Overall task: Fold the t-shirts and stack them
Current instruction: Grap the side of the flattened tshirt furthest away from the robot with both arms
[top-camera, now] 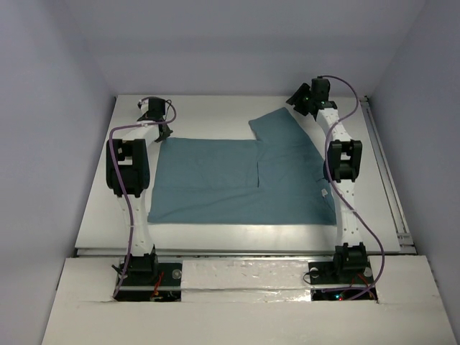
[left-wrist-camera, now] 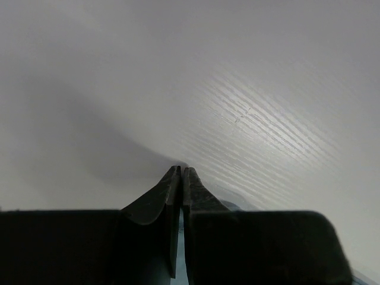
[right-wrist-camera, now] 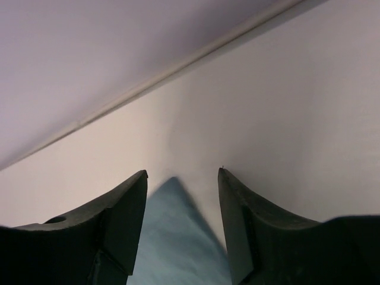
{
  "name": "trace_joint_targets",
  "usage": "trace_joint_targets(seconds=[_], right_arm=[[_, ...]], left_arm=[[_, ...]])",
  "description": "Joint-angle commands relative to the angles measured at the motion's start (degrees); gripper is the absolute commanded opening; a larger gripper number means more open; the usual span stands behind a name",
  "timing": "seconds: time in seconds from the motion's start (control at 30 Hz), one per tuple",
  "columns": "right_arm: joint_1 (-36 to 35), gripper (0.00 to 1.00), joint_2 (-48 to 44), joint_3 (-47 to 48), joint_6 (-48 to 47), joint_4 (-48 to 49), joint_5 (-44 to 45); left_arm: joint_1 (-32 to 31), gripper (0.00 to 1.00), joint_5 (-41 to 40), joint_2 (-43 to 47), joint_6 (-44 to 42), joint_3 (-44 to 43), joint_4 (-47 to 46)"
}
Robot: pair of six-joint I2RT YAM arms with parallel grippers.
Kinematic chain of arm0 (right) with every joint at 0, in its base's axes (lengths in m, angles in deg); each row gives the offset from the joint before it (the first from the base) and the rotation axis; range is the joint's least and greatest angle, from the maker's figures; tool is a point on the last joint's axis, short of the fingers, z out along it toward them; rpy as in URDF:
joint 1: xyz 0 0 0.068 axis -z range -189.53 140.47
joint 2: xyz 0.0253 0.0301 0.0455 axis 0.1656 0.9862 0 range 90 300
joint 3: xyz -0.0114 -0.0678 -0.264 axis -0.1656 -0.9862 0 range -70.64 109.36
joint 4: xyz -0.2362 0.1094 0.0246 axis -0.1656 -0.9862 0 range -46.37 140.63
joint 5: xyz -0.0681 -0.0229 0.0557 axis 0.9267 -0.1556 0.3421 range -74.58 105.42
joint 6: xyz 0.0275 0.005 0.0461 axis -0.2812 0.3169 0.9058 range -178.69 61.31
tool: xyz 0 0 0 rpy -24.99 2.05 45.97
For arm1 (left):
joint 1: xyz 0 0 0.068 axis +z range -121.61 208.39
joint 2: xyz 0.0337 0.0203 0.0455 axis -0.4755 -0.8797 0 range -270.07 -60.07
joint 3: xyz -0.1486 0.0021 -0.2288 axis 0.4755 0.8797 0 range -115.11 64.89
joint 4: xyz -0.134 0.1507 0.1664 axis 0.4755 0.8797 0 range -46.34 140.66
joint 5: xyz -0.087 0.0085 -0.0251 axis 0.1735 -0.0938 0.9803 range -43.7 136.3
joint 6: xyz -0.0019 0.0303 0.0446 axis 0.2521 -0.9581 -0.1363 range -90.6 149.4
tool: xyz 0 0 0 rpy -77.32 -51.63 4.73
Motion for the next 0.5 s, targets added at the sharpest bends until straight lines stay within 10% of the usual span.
trace_joint_targets(seconds=[0.0, 0.47], right_arm=[[-1.98, 0.55, 3.7, 0.58, 3.56, 0.05, -3.17], [-2.5, 0.44, 1.59, -3.2, 3.74, -0.91, -5.01]], left_arm=[[-0.37, 0.0, 0.23, 3.24, -0.4, 0.73, 2.72], [-0.37, 0.0, 1.64, 5.08, -0.14, 0.46, 2.55]])
